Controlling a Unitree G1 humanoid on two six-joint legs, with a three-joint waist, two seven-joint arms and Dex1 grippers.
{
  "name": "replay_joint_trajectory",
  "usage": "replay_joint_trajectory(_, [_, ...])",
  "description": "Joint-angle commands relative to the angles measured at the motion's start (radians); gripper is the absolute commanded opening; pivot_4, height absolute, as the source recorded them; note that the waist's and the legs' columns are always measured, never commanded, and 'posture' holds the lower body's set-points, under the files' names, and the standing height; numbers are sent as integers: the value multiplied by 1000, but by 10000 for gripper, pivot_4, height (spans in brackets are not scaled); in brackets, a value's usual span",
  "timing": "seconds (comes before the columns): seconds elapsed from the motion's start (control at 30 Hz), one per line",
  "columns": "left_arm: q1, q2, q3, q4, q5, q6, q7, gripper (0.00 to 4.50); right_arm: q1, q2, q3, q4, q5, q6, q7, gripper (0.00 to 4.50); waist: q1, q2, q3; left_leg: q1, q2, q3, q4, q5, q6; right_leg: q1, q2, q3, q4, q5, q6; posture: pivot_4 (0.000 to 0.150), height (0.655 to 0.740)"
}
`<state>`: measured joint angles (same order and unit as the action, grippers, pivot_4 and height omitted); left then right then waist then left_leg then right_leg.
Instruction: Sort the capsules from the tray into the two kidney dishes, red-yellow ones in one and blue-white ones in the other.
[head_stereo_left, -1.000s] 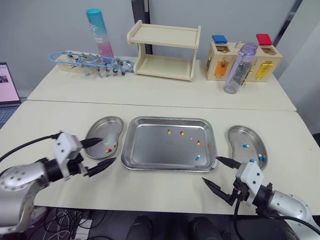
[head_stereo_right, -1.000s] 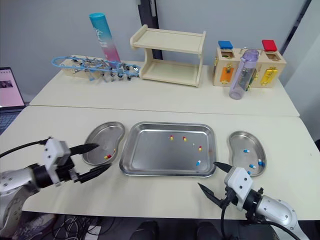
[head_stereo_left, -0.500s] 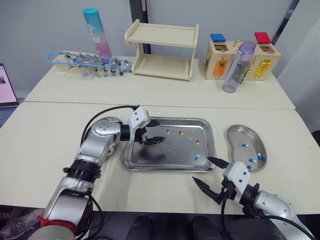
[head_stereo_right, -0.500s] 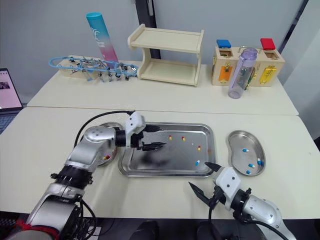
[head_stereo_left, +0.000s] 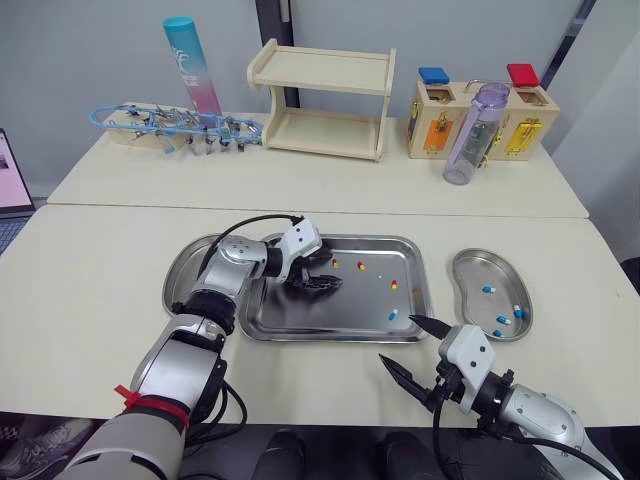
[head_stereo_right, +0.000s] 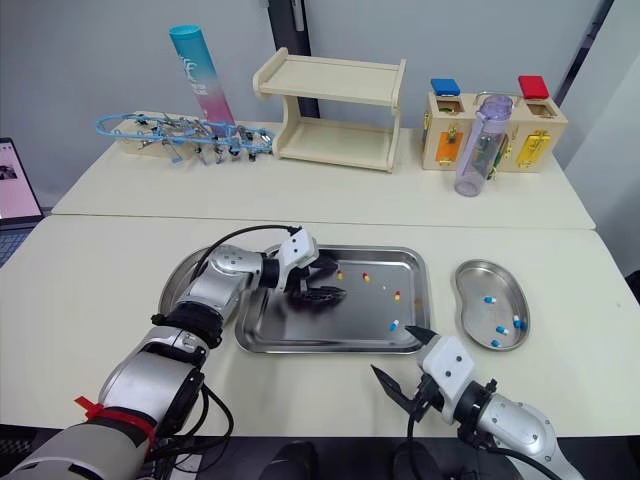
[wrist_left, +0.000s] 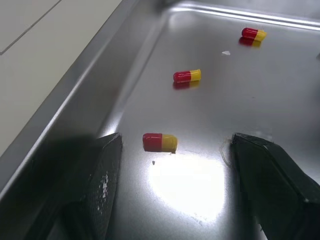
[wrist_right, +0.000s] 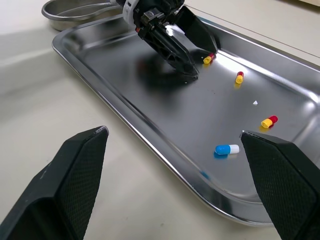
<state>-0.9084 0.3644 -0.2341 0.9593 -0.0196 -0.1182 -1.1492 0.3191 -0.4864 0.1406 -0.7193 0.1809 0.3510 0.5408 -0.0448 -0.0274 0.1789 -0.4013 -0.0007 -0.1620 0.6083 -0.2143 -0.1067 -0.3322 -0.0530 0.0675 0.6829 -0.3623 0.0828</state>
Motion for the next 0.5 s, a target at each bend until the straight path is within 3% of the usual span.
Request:
replay_joint_trajectory(0.03, [-24, -13, 6, 25, 27, -25, 18, 36124, -10, 4, -10, -47, 14, -1, -10, 45000, 0, 0, 0, 0, 0, 0, 0, 0, 0, 0, 0, 0, 0, 0, 0, 1500, 7400])
replay_joint_trajectory(0.17, [-29, -27, 9, 44, 39, -31, 18, 36124, -11, -3, -27, -49, 21, 3, -7, 45000, 0, 0, 0, 0, 0, 0, 0, 0, 0, 0, 0, 0, 0, 0, 0, 1500, 7400])
replay_joint_trajectory(0.23, [-30, -29, 8, 58, 47, -36, 23, 32387, -11, -5, -28, -50, 22, 6, -6, 45000, 0, 0, 0, 0, 0, 0, 0, 0, 0, 0, 0, 0, 0, 0, 0, 1500, 7400])
replay_joint_trajectory(0.5, [-22, -22, 1, 83, 68, -66, 17, 8112, -24, 2, -32, -52, 28, 24, -20, 45000, -3, 0, -1, 1, 0, 0, 1, 0, 0, 1, 0, 0, 1, 0, 0, 1500, 7400])
